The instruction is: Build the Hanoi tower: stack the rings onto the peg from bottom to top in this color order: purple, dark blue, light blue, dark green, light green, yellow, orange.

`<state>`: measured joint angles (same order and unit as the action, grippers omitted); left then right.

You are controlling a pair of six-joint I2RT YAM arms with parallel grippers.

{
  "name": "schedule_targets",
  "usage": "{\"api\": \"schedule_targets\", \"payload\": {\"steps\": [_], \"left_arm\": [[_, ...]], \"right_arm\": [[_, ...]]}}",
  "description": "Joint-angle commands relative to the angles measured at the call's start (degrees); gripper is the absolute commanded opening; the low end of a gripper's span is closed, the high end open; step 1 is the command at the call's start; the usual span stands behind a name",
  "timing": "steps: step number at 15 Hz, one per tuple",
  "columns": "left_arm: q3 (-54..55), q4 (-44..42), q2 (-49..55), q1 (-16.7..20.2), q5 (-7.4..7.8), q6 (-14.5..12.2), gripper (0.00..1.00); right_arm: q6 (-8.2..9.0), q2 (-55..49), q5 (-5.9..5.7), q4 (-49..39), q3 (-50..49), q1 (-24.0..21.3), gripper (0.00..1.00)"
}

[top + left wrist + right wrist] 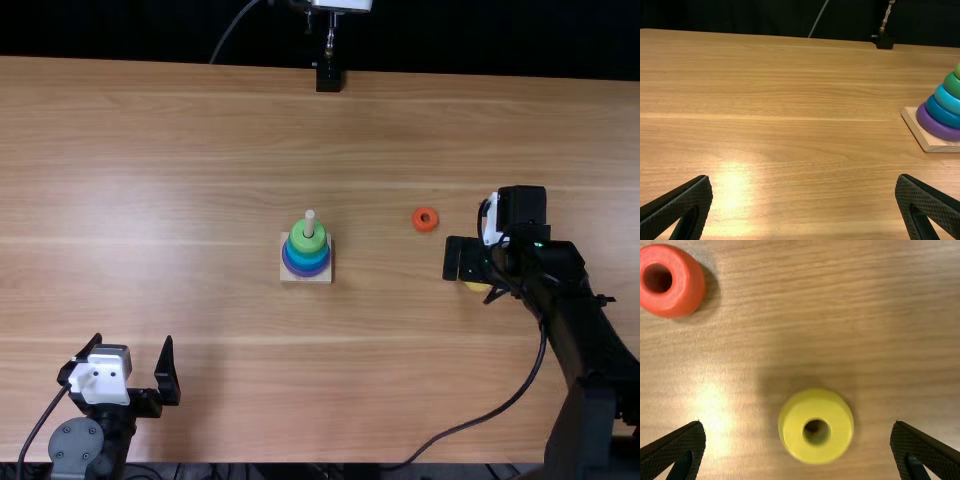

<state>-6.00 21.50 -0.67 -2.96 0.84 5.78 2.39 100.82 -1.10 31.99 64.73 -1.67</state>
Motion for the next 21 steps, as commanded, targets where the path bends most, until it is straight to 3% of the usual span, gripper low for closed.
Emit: {"api": "schedule_targets", "payload": {"steps": [1,13,14,15,17,21], "left_arm": [[6.0,4.55,0.67,0.32,0.74,-0.82,1.0],[6.0,4.55,0.67,0.32,0.74,-0.82,1.0],[6.0,4.55,0.67,0.32,0.74,-0.93,1.0],[6.0,4.55,0.67,0.32,0.74,-0.82,1.0],[6.0,4.55,0.67,0.32,0.74,-0.82,1.0],[6.0,4.55,0.67,0.32,0.74,-0.82,1.0]], "right_arm": [[-0.18,1.58,0.15,-0.71,-0.39,-1.05,1.0],[0.14,7.64,-0.48,-1.45,2.42,-0.96,1.0],[0.03,7.64,-0.48,-1.45,2.42,-0.96,0.74],[-0.07,7.55,-0.48,-1.45,2.42,-0.96,0.38],[-0.18,7.55,-0.37,-1.23,1.98,-0.88,0.0],[-0.18,7.11,-0.16,-1.23,2.51,-0.53,0.0]]}}
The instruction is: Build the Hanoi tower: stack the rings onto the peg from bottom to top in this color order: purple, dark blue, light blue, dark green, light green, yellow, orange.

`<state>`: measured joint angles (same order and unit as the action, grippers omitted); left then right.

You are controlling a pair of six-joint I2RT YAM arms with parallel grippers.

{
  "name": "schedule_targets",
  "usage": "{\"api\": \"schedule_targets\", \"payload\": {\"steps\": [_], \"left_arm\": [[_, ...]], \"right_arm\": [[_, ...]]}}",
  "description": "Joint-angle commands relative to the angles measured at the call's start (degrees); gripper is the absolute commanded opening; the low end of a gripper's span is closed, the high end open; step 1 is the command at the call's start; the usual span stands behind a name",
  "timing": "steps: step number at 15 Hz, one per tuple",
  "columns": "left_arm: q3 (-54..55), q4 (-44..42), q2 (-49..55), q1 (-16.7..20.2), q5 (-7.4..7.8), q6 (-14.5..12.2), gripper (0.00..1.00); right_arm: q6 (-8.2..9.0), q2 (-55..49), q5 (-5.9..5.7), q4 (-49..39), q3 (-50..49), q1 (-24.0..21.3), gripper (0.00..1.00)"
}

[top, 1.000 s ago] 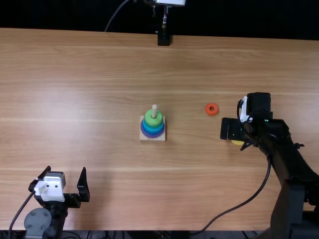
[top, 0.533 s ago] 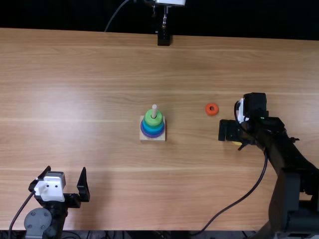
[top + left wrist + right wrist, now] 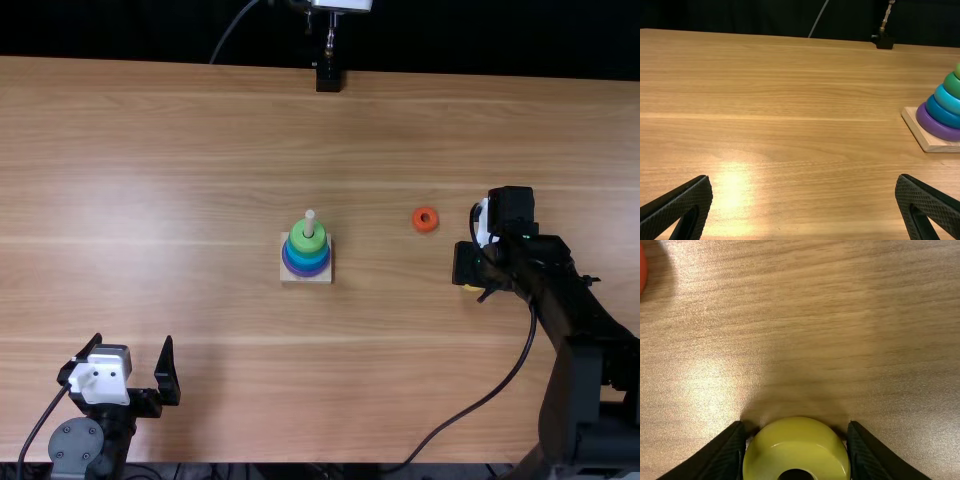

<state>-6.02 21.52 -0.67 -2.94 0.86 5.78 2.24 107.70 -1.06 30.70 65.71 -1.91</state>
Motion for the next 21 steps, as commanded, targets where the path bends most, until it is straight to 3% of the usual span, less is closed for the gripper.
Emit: {"api": "schedule_targets", "payload": {"steps": [1,3,5,8,10,16,21], "left_arm": [[6.02,4.53,0.67,0.3,0.72,-0.82,1.0],[6.02,4.53,0.67,0.3,0.72,-0.82,1.0],[6.02,4.53,0.67,0.3,0.72,-0.82,1.0],[6.02,4.53,0.67,0.3,0.72,-0.82,1.0],[6.02,4.53,0.67,0.3,0.72,-0.82,1.0],[6.02,4.53,0.67,0.3,0.72,-0.93,1.0],[6.02,4.53,0.67,0.3,0.72,-0.82,1.0]], "right_arm": [[-0.03,-0.03,-0.31,0.69,2.49,-0.2,0.0],[-0.24,-0.3,-0.21,3.22,6.88,-0.02,0.0],[-0.24,-3.37,-0.1,13.24,12.86,1.65,0.0],[-2.77,-3.99,0.11,28.74,23.23,9.12,0.0],[-2.77,-3.9,0.11,36.02,31.49,14.66,0.0],[-2.13,-0.03,0.43,44.56,49.6,29.16,0.0],[-2.13,8.84,0.43,44.56,62.34,35.31,0.0]]}}
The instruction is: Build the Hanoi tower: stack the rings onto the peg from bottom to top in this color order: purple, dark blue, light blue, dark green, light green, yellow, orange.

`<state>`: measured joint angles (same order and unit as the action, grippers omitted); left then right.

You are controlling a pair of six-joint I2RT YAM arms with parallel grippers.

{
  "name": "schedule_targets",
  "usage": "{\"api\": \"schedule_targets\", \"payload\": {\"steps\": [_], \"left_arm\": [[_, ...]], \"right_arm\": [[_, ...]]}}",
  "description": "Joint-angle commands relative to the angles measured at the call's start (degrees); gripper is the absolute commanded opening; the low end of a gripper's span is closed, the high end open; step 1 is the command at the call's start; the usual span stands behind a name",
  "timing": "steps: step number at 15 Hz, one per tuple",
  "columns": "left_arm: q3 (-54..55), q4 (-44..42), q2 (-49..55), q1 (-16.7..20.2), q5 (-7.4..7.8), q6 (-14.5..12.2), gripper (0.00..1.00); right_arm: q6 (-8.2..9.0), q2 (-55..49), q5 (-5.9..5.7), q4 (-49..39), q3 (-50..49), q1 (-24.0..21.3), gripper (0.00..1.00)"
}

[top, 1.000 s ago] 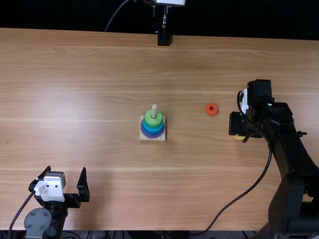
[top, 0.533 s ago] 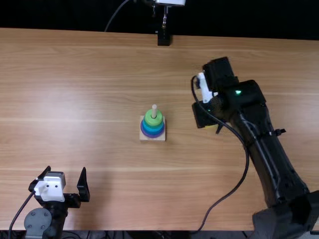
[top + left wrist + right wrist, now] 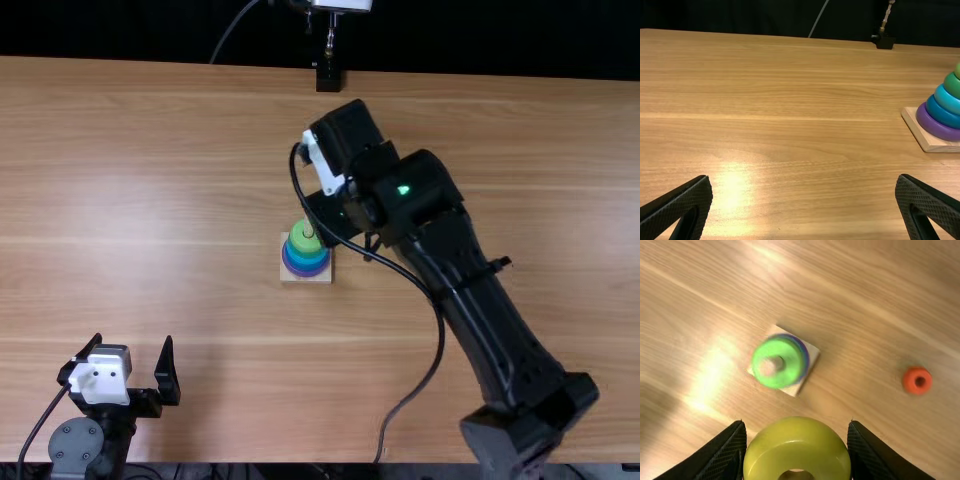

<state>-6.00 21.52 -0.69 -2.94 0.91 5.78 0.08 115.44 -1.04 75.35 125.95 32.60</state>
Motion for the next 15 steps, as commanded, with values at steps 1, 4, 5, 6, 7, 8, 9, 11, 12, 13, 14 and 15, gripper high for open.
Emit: {"api": "schedule_targets", "payload": {"steps": [1,4,5,6,7,8,9,11,12,13,14,15], "left_arm": [[6.0,4.53,0.69,0.3,0.67,-0.82,1.0],[6.0,4.53,0.69,0.3,0.67,-0.82,1.0],[6.0,4.53,0.69,0.3,0.67,-0.82,1.0],[6.0,4.53,0.69,0.3,0.67,-0.82,1.0],[6.0,4.53,0.69,0.3,0.67,-0.82,1.0],[6.0,4.53,0.69,0.3,0.67,-0.93,1.0],[6.0,4.53,0.69,0.3,0.67,-0.82,1.0],[6.0,4.53,0.69,0.3,0.67,-0.82,1.0],[6.0,4.53,0.69,0.3,0.67,-0.82,1.0],[6.0,4.53,0.69,0.3,0.67,-0.82,1.0],[6.0,4.53,0.69,0.3,0.67,-0.82,1.0],[6.0,4.53,0.69,0.3,0.67,-0.82,1.0]], "right_arm": [[0.03,2.6,0.41,-0.09,3.78,1.33,0.0],[0.03,4.97,0.41,-0.41,5.71,1.5,0.0],[-0.08,5.41,0.41,-0.62,5.8,1.5,0.0],[-0.08,5.59,0.41,-0.83,5.89,1.5,0.0],[-0.18,5.59,0.3,-0.93,5.8,1.41,0.0],[-0.18,5.68,0.41,-1.04,5.89,1.41,0.0],[-0.18,5.76,0.41,-1.15,6.15,1.41,0.0],[-0.18,7.17,0.3,-1.25,7.12,1.41,0.0],[-0.18,7.87,0.41,-1.36,7.82,1.41,0.0],[-0.18,8.4,0.3,-1.36,8.35,1.33,0.0],[-0.18,8.75,0.3,-1.36,8.52,1.33,0.0],[-0.18,8.84,0.3,-1.36,9.05,1.24,0.0]]}}
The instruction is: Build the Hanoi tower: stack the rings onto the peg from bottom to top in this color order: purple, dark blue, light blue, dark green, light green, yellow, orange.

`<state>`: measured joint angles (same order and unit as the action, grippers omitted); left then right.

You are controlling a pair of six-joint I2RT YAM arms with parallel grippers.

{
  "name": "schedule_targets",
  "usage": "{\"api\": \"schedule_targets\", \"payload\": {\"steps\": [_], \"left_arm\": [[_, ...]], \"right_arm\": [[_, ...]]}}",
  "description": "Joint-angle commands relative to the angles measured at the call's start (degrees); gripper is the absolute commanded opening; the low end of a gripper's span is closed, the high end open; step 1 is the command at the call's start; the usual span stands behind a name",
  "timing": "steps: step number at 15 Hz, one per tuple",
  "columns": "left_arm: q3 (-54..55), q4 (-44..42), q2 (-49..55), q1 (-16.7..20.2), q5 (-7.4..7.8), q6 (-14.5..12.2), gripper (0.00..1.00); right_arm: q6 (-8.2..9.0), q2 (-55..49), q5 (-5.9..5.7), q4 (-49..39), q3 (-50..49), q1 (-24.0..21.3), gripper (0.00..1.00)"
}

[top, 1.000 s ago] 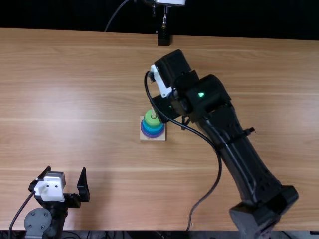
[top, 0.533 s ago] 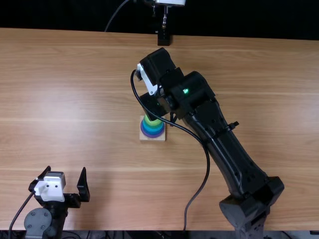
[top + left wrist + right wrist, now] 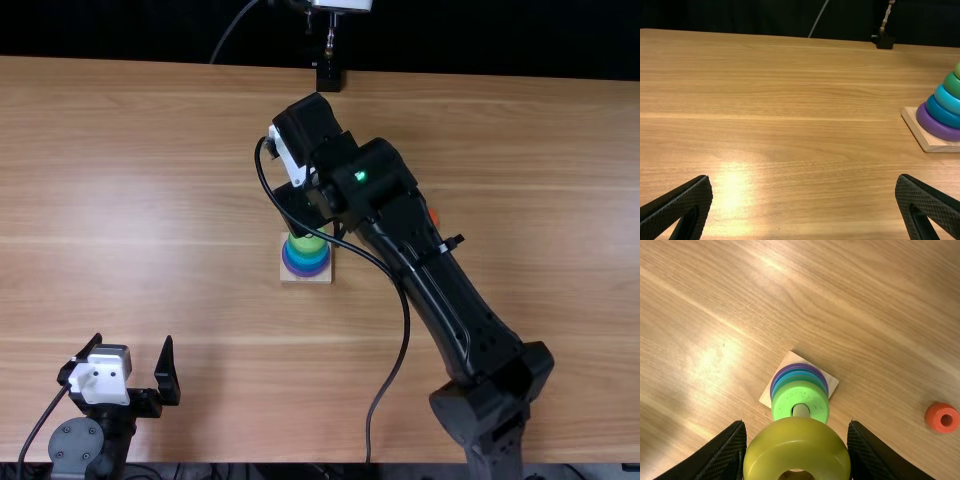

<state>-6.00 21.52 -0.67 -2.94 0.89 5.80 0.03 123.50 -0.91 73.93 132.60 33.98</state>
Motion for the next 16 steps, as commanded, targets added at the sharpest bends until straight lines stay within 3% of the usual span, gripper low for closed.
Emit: {"api": "schedule_targets", "payload": {"steps": [1,16], "left_arm": [[6.0,4.53,0.67,0.3,0.7,-0.85,1.0],[6.0,4.53,0.67,0.3,0.7,-0.85,1.0]], "right_arm": [[-0.14,0.77,0.17,0.06,2.49,-0.14,0.0],[-0.35,2.8,0.17,0.28,2.49,-0.58,0.0]]}}
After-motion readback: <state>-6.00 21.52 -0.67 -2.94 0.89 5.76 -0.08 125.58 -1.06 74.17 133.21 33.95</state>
